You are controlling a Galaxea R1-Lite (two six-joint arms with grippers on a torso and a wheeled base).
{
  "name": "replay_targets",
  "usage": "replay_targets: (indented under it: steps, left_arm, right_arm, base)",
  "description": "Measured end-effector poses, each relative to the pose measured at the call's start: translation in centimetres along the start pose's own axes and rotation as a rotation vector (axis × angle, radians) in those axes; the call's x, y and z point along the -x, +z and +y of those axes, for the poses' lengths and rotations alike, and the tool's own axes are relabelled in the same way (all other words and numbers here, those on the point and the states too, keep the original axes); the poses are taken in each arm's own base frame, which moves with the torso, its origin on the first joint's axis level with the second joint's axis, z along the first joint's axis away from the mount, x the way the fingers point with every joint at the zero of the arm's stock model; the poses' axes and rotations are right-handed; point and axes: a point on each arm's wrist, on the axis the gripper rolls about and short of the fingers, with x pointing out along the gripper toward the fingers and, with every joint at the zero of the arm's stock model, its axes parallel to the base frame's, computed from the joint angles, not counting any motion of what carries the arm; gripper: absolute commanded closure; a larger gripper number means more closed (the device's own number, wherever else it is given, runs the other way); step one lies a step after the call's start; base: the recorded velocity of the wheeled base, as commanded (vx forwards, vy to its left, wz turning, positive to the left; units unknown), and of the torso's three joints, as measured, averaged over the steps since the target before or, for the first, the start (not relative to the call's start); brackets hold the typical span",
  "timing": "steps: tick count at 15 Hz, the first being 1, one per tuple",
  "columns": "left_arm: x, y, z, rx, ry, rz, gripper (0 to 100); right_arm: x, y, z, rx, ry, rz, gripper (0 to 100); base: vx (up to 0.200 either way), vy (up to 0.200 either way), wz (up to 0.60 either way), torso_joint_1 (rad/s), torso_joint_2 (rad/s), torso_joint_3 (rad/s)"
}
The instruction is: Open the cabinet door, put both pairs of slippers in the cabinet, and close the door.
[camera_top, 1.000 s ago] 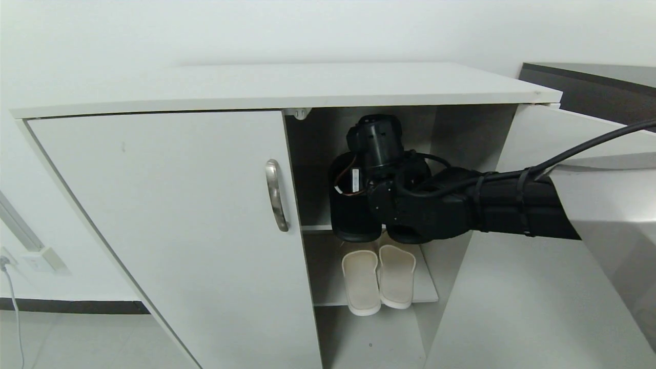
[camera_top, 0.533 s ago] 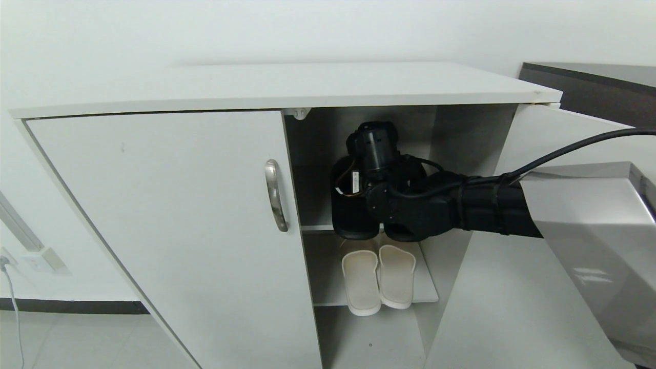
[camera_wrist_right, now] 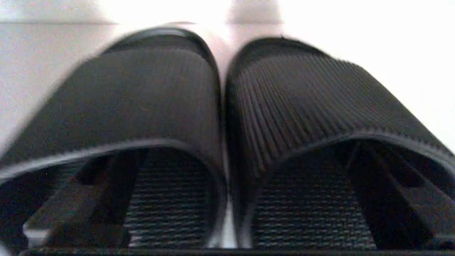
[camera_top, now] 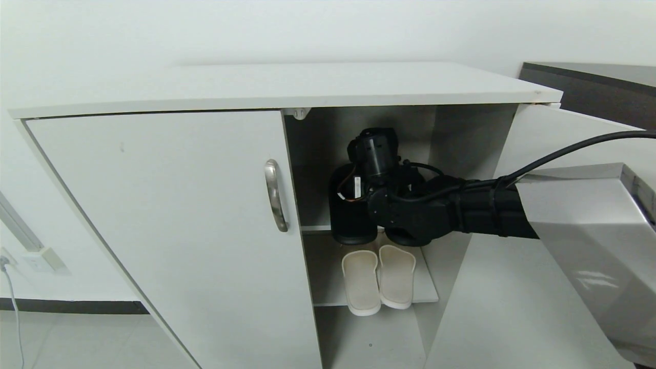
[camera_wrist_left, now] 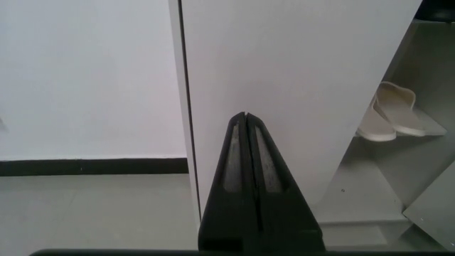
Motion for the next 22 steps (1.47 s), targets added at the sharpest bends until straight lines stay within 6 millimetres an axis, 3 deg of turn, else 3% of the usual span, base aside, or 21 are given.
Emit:
replay_targets:
  steps: [4, 10, 11, 16, 19, 22]
  left_arm:
    - [0.0, 0.0, 0.0, 0.000, -0.001, 0.000, 100]
    - [0.0, 0.0, 0.0, 0.000, 0.000, 0.000, 100]
    - [0.0, 0.0, 0.0, 0.000, 0.000, 0.000, 100]
    - [0.0, 0.0, 0.0, -0.001, -0.001, 0.000, 100]
    - [0.0, 0.0, 0.0, -0.002, -0.003, 0.000, 100]
    - [0.0, 0.0, 0.0, -0.003, -0.003, 0.000, 100]
  right_arm:
    - [2.4, -0.1, -0.3, -0.001, 0.014, 0.018, 0]
    - [9.9, -1.6, -2.4, 0.017, 0.113, 0.020, 0]
    - [11.4, -1.8, -3.1, 0.015, 0.139, 0.008, 100]
    - [15.6, -3.0, -6.1, -0.004, 0.242, -0.031, 100]
    - [16.3, -3.0, -6.9, -0.006, 0.256, -0.041, 100]
    - [16.5, -2.9, -7.0, -0.007, 0.259, -0.042, 100]
  base:
    - [0.000, 0.000, 0.00, 0.000, 0.00, 0.000]
    - [0.000, 0.000, 0.00, 0.000, 0.00, 0.000]
    - [0.000, 0.000, 0.00, 0.000, 0.00, 0.000]
    - [0.000, 0.000, 0.00, 0.000, 0.00, 0.000]
    - [0.000, 0.000, 0.00, 0.000, 0.00, 0.000]
    - [-0.200, 0.000, 0.00, 0.004, 0.01, 0.002]
